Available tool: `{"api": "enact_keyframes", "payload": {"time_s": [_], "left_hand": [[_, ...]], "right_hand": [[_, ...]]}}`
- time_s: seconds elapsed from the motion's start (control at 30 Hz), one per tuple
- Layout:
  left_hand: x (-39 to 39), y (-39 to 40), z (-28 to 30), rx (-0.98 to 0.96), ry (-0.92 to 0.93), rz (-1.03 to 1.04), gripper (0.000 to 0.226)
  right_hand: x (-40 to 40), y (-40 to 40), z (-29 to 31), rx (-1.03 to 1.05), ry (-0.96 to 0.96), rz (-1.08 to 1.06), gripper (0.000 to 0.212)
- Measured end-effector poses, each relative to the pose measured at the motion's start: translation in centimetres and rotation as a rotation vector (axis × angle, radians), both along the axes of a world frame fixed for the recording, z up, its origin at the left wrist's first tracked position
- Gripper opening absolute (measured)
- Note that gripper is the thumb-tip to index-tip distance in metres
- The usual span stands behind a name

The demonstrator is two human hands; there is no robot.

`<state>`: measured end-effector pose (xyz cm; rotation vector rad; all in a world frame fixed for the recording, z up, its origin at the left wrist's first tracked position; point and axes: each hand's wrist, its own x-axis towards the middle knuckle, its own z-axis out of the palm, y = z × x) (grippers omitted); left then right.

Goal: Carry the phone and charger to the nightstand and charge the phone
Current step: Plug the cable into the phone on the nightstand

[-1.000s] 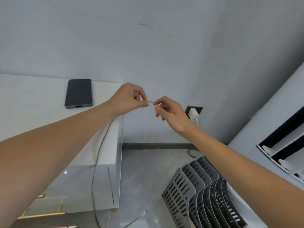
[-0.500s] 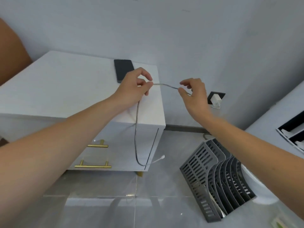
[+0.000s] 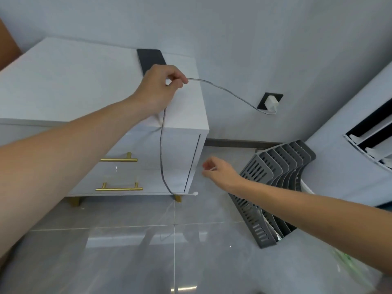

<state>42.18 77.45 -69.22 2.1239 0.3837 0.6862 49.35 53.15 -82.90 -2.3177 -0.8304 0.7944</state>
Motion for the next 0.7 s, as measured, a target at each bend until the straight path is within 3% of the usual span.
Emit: {"api": "enact_keyframes", "payload": {"time_s": [0.17,0.23,0.4,0.7], "left_hand": [[0.1,0.4,-0.3,-0.027,-0.007,0.007,0.023],[0.2,0.5,-0.3,-0.036,-0.009,0.015,0.024],[0.2,0.6,-0.4,-0.036,-0.019,0.023,0.025],[0.1,0.7,-0.6,-0.062,-0.034,0.022,0.016]], "right_hand": [[-1.6,-0.1,-3.2,-0.198,0.053,0.224,0.056],[-2.3,0.0,-4.1,-0.215,0.042,0.299,0.057],[-2.5,0.2,-4.3,-0.085,0.036,0.325,0.027],[1.2,-2.6,2.1,0.113,0.118,0.147,0.01]]}}
